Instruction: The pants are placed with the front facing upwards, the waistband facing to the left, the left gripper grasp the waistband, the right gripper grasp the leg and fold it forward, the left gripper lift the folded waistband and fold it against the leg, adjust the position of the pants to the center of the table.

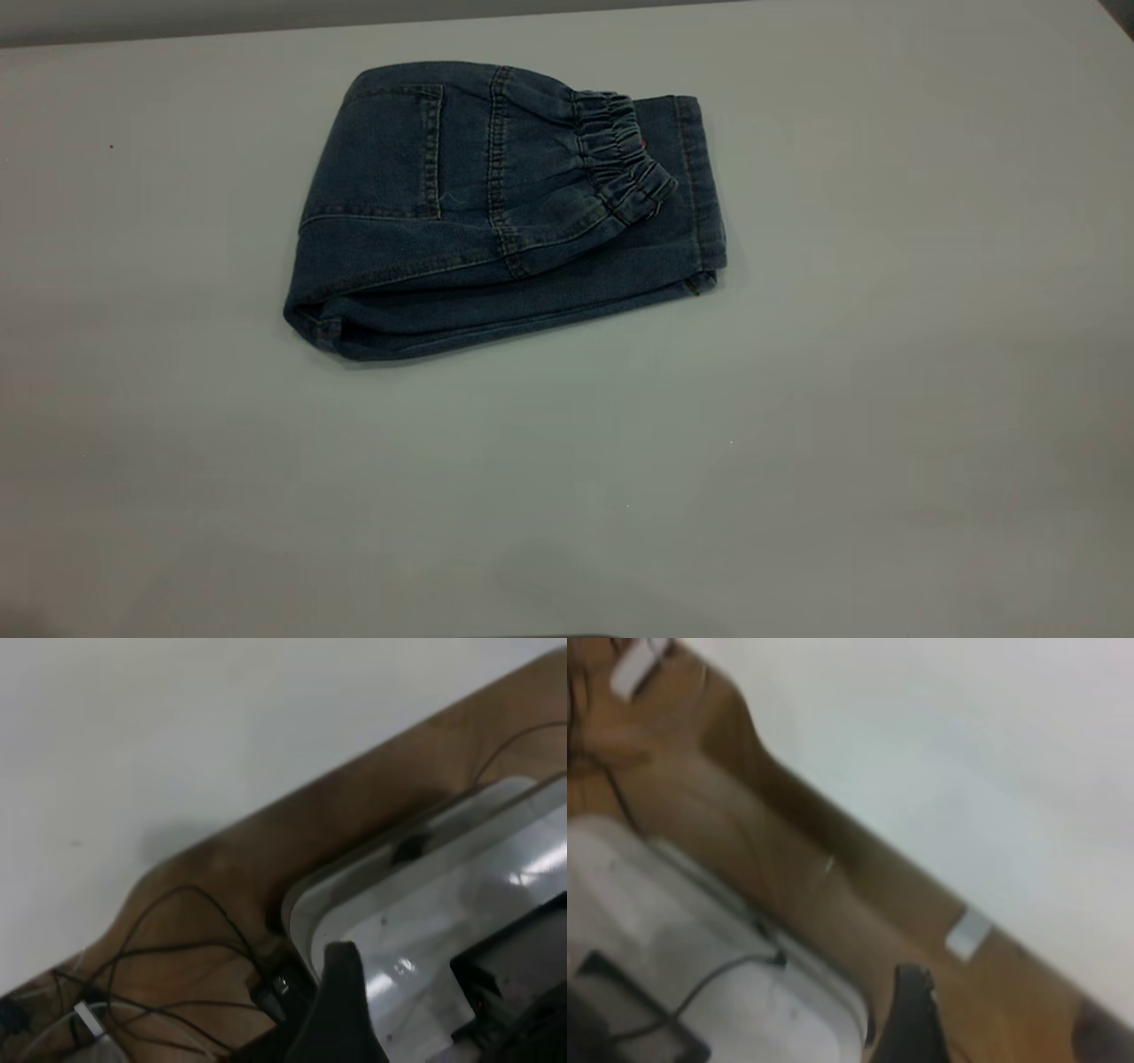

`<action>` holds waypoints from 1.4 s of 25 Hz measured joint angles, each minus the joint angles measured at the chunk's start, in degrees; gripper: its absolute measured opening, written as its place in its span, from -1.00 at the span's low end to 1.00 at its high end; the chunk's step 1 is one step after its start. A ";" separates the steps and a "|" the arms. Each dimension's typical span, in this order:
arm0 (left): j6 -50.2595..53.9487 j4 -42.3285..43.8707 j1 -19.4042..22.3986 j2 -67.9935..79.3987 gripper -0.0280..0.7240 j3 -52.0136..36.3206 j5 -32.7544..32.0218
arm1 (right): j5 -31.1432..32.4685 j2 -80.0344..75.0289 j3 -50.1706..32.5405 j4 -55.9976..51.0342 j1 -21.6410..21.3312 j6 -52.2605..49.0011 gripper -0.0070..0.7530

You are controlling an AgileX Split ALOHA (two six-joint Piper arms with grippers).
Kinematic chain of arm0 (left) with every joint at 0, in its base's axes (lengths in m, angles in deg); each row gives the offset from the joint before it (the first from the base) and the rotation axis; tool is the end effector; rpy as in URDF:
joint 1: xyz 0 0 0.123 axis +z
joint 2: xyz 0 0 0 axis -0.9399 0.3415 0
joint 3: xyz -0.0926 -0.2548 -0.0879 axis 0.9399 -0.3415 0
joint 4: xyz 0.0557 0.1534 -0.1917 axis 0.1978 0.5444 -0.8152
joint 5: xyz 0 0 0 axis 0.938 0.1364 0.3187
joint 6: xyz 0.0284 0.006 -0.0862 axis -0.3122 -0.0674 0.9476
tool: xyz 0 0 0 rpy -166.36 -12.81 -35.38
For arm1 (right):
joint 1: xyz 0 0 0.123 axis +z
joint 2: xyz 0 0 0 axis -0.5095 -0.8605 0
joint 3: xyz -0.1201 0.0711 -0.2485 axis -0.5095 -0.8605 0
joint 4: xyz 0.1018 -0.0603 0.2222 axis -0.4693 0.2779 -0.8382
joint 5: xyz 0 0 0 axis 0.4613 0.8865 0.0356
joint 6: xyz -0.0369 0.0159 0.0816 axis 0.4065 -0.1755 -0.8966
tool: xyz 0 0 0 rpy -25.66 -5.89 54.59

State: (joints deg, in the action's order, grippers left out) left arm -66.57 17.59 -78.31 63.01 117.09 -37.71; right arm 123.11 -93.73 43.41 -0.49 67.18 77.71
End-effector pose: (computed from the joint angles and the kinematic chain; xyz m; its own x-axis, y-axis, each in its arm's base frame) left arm 0.0799 -0.0346 0.2634 -0.8363 0.3354 -0.4338 0.4300 0.8920 -0.1393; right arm 0.0420 0.0386 0.2529 -0.7307 -0.4255 -0.5339 -0.5571 0.8236 0.1061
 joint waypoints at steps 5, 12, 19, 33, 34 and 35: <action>0.13 1.14 0.00 -1.30 0.59 -1.64 0.25 | 0.00 3.71 -0.13 1.03 0.00 -1.09 0.31; 8.45 10.66 0.00 -5.28 0.59 -3.35 3.53 | 0.06 5.49 -0.13 1.11 0.00 -1.23 0.31; 11.93 13.34 0.00 -7.70 0.59 -3.37 3.82 | 0.06 5.49 -0.13 1.17 0.00 -1.23 0.31; 11.95 13.48 5.15 -15.23 0.59 -3.37 3.76 | 0.11 11.44 -0.15 0.82 -18.85 -1.23 0.31; 11.95 13.48 6.48 -16.79 0.59 -3.37 3.76 | 0.18 13.75 -0.15 0.82 -21.48 -1.23 0.31; 11.95 13.53 7.67 -18.90 0.59 -3.37 3.70 | 0.24 16.14 -0.15 0.82 -23.67 -1.23 0.31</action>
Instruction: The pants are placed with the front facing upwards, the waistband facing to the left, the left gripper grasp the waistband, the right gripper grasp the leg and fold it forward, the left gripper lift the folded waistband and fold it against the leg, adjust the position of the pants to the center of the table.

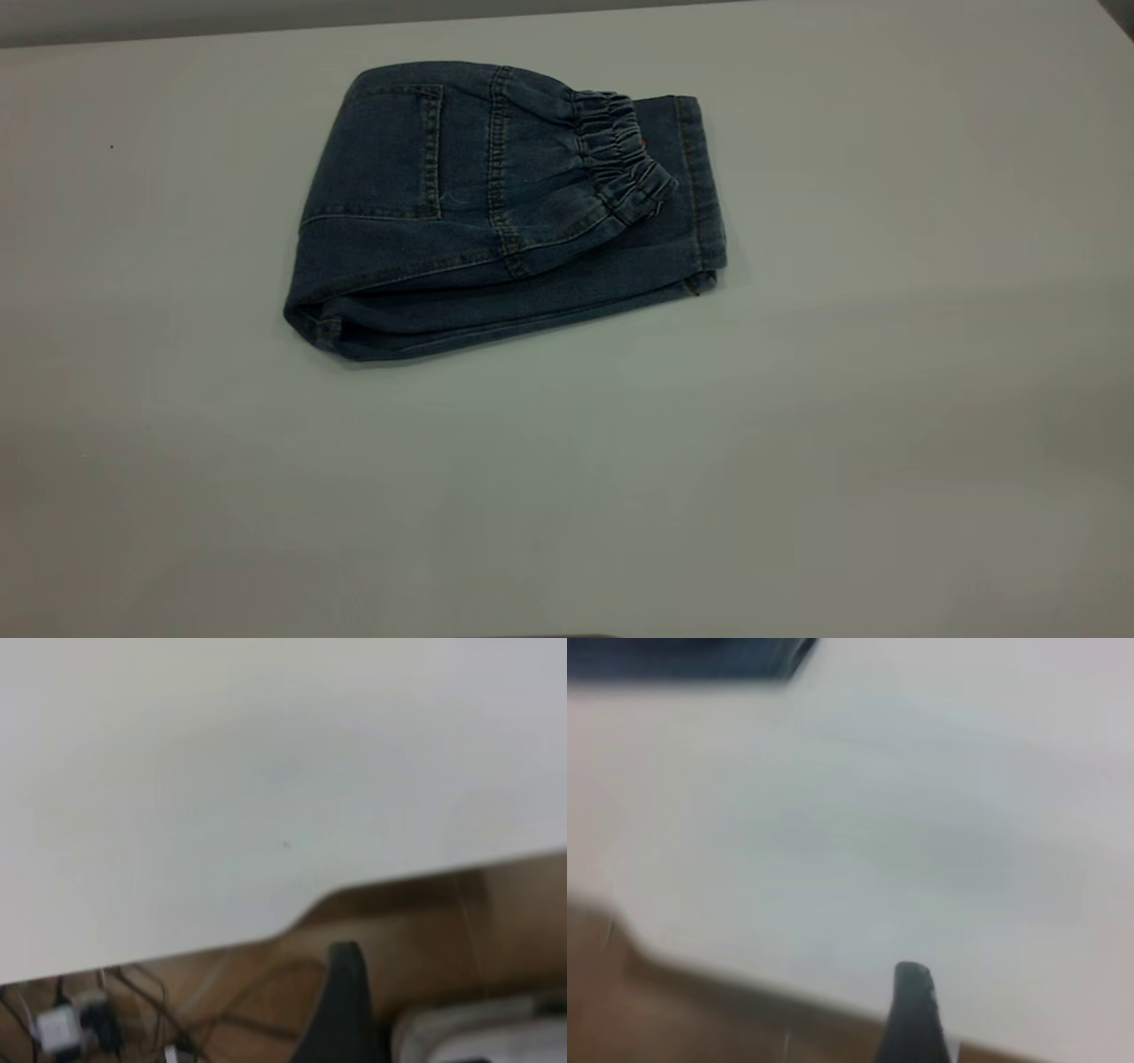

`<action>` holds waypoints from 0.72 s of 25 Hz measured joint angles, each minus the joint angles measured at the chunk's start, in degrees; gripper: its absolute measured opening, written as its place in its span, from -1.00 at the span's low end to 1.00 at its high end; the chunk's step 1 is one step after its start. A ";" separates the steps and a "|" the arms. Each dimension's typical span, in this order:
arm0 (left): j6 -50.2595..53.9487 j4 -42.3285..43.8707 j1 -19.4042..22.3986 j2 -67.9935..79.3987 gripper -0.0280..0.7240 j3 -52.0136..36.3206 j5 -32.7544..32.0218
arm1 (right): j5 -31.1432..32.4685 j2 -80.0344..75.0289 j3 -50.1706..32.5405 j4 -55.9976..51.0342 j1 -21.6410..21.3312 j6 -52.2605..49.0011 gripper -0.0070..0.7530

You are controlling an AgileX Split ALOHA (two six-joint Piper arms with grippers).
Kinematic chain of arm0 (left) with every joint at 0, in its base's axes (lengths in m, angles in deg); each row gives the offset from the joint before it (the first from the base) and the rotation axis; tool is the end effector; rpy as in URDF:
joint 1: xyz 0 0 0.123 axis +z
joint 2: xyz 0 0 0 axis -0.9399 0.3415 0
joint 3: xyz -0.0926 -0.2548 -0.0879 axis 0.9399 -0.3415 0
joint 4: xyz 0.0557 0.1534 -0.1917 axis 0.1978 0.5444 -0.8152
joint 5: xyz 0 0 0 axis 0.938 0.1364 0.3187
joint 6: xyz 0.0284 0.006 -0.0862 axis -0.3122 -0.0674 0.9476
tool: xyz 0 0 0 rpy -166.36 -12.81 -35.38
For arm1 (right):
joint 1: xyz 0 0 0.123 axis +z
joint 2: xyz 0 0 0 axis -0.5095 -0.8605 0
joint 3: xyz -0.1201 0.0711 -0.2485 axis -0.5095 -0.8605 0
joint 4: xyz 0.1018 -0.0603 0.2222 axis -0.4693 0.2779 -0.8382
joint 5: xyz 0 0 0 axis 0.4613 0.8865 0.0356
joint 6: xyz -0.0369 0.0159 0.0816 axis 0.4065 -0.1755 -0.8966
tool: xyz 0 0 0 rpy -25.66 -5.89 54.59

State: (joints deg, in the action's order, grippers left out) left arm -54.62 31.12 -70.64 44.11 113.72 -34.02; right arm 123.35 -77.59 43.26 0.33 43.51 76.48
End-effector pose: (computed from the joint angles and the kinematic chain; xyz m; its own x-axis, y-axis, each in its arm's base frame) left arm 0.0409 -0.0036 0.2667 -0.7406 0.1111 -0.6627 0.1112 0.9929 0.0422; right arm 0.0168 0.0088 0.2624 -0.6704 -0.0423 -0.7408 -0.1902 0.9748 0.1165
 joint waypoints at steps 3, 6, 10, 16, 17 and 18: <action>0.00 0.00 1.97 -6.69 0.59 0.00 -0.31 | 0.27 6.11 0.00 0.00 -3.86 0.00 0.31; 0.00 0.00 2.37 -13.31 0.59 0.00 -0.61 | 0.43 9.40 0.00 -0.05 -4.68 0.00 0.31; 0.00 0.00 2.39 -19.20 0.59 0.00 -1.41 | 0.50 9.64 0.00 -0.05 -4.68 0.00 0.31; 0.00 0.00 2.39 -19.40 0.59 0.00 -1.56 | 0.49 9.74 0.00 -0.05 -4.68 0.00 0.31; 0.00 0.00 2.39 -19.40 0.59 0.00 -1.56 | 0.49 9.74 0.00 -0.05 -4.68 0.00 0.31; 0.00 0.00 2.39 -19.40 0.59 0.00 -1.56 | 0.49 9.74 0.00 -0.05 -4.68 0.00 0.31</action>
